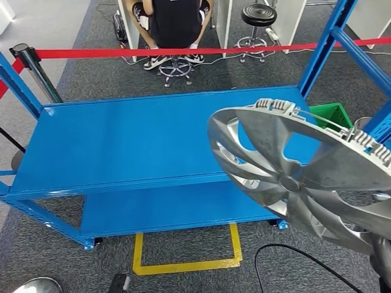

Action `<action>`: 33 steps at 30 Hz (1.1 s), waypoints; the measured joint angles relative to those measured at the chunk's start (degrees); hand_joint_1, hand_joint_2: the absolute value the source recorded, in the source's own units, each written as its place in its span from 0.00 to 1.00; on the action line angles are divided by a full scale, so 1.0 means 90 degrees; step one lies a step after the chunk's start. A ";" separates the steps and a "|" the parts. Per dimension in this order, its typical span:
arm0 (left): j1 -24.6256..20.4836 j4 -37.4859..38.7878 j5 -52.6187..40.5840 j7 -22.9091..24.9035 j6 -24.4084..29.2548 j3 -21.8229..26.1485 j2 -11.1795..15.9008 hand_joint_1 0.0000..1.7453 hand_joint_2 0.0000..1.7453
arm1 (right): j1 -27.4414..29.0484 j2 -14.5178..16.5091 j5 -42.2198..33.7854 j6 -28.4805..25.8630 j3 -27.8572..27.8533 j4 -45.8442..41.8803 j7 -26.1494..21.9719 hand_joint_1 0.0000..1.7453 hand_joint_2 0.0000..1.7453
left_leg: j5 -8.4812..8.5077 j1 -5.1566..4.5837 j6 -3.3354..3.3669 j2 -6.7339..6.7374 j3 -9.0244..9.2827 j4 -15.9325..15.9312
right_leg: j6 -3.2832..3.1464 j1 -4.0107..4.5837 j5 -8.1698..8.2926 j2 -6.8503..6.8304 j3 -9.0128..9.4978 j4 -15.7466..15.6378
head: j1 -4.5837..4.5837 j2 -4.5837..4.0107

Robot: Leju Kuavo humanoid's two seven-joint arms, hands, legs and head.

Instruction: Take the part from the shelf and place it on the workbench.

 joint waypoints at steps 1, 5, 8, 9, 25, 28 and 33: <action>-0.0003 0.0001 -0.0002 0.0000 -0.0001 0.0002 0.0003 0.00 1.00 | -0.0010 0.0003 0.0025 -0.0016 -0.0002 0.0003 -0.0010 1.00 1.00 | -0.0007 -0.0009 -0.0053 -0.0010 -0.0020 0.0045 | -0.0040 0.0001 0.0002 0.0021 0.0098 -0.0166 | -0.0001 0.0000; -0.0015 0.0002 -0.0009 0.0000 -0.0002 0.0012 0.0009 0.00 1.00 | -0.0023 0.0015 0.0101 -0.0062 -0.0029 0.0008 -0.0026 1.00 1.00 | -0.0047 -0.0009 -0.0196 -0.0027 -0.0133 0.0165 | -0.0327 0.0030 0.0008 0.0060 -0.0058 -0.0072 | -0.0016 0.0000; -0.0021 0.0002 -0.0013 0.0000 -0.0001 0.0013 0.0012 0.00 1.00 | -0.0024 0.0016 0.0138 -0.0093 -0.0055 0.0008 -0.0032 1.00 1.00 | -0.0723 -0.0029 -0.0194 -0.0013 -0.0487 0.0988 | -0.0490 0.0070 0.0118 0.0035 -0.0215 -0.0068 | -0.0021 0.0000; -0.0023 0.0002 -0.0012 0.0000 0.0000 0.0014 0.0013 0.00 1.00 | -0.0024 0.0016 0.0144 -0.0101 -0.0064 0.0008 -0.0033 1.00 1.00 | -0.0971 -0.0049 -0.0177 -0.0013 -0.0644 0.1416 | -0.0520 0.0093 0.0160 0.0026 -0.0275 -0.0068 | -0.0019 0.0000; -0.0078 0.0004 -0.0020 -0.0109 -0.0043 0.0030 -0.0004 0.00 1.00 | -0.0079 0.0016 0.0893 -0.0346 -0.0083 0.0009 -0.0435 1.00 1.00 | -0.0126 -0.0275 0.0322 0.0027 0.0039 0.0044 | -0.0245 0.0203 -0.0533 -0.0015 -0.1062 0.1283 | -0.0007 0.0000; -0.0077 0.0004 -0.0020 -0.0109 -0.0041 0.0032 -0.0004 0.00 1.00 | -0.0092 0.0016 0.0919 -0.0354 -0.0080 0.0010 -0.0442 1.00 1.00 | 0.0057 -0.0283 0.0305 0.0027 -0.0203 0.0062 | -0.0236 0.0203 -0.0364 -0.0016 -0.0694 0.1371 | -0.0009 0.0000; -0.0079 0.0004 -0.0020 -0.0109 -0.0041 0.0033 -0.0002 0.00 1.00 | -0.0166 0.0016 0.0946 -0.0365 -0.0050 0.0010 -0.0454 1.00 1.00 | 0.0301 -0.0303 0.0154 0.0018 -0.0410 0.0116 | -0.0322 0.0241 -0.0327 -0.0002 0.0529 -0.0339 | -0.0018 0.0000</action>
